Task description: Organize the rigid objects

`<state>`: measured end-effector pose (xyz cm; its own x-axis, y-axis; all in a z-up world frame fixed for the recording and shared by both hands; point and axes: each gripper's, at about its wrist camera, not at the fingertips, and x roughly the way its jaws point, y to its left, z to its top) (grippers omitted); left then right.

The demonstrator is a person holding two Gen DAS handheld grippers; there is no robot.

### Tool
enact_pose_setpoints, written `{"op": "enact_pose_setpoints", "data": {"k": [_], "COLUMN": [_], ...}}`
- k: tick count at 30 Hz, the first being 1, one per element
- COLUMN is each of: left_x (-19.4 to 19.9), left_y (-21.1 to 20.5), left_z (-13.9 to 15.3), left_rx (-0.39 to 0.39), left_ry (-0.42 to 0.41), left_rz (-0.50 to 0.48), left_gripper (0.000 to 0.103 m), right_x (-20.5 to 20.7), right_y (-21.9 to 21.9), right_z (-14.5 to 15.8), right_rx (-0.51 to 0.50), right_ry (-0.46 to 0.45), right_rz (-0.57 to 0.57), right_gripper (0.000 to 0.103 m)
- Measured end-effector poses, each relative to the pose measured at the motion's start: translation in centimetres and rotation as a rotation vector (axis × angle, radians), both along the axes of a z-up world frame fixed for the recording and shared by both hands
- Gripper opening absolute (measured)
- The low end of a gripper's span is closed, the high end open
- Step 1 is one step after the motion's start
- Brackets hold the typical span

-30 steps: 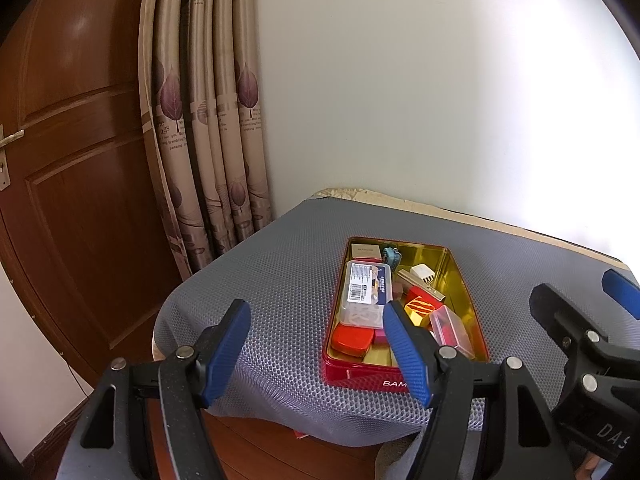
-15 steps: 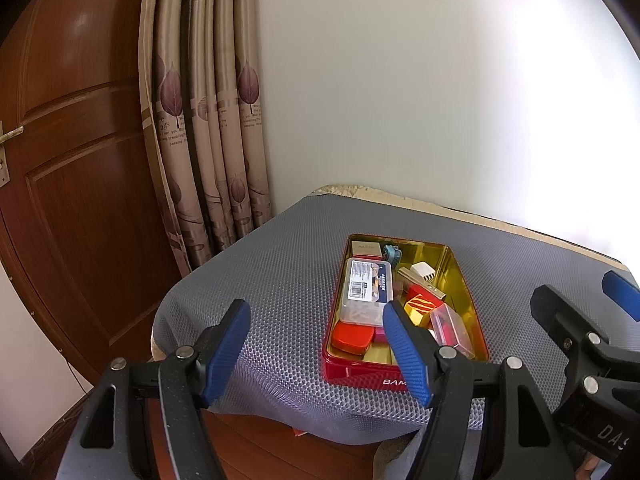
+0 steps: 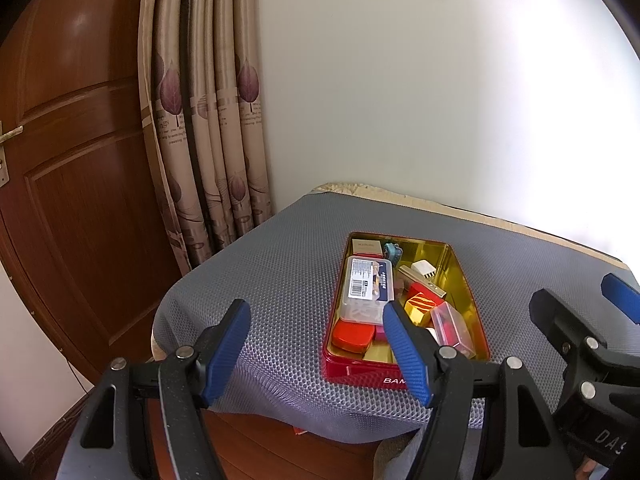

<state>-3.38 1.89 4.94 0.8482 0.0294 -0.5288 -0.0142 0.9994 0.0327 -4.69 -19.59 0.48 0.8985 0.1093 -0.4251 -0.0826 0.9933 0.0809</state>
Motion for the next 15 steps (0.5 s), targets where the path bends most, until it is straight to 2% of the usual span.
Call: {"op": "enact_pose_setpoints", "data": {"k": [15], "left_x": [0.01], "left_y": [0.13], "left_z": [-0.15], "left_rx": [0.003], "left_ry": [0.010], "left_rz": [-0.002], "left_gripper": [0.071], "right_x": [-0.33], "right_y": [0.00], "right_z": [-0.01], "right_rx": [-0.002], "right_ry": [0.004], "right_rz": [0.002], "right_gripper": [0.103]}}
